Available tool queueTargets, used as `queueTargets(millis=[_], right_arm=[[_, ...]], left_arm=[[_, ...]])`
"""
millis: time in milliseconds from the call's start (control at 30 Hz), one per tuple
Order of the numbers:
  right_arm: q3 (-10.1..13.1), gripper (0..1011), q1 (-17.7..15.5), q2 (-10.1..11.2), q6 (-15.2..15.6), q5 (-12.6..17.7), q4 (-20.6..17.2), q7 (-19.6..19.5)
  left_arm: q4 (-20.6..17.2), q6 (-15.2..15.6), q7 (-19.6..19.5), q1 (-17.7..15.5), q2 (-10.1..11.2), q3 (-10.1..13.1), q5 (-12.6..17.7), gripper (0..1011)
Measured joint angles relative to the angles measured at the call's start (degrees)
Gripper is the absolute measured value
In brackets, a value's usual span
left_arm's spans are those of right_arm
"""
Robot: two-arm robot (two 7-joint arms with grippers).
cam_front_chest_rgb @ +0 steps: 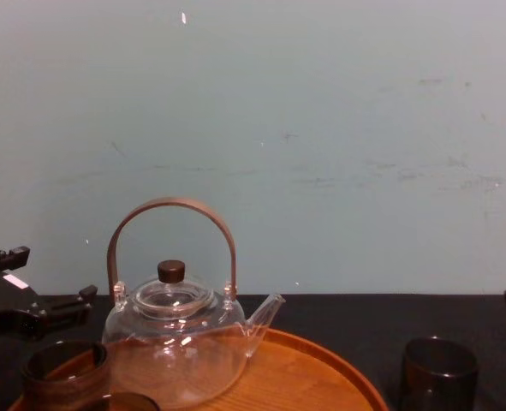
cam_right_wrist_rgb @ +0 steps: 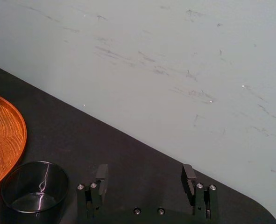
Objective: Pick up the glass from the table and place it on the tray.
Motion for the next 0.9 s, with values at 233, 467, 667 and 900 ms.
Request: queueTargets(millis=[233, 467, 667, 900], right_arm=[[0.0, 1003, 0.0, 0.0, 0.0, 0.0, 0.0, 0.0], [0.0, 1003, 0.0, 0.0, 0.0, 0.0, 0.0, 0.0], [0.0, 1002, 0.0, 0.0, 0.0, 0.0, 0.0, 0.0], [0.0, 1002, 0.0, 0.0, 0.0, 0.0, 0.0, 0.0]], left_arm=[[0.0, 0.0, 0.0, 0.0, 0.0, 0.0, 0.0, 1001], [0.01, 0.0, 0.0, 0.0, 0.0, 0.0, 0.0, 1001], [0.0, 0.0, 0.0, 0.0, 0.0, 0.0, 0.0, 1001], [0.01, 0.0, 0.0, 0.0, 0.0, 0.0, 0.0, 1001]])
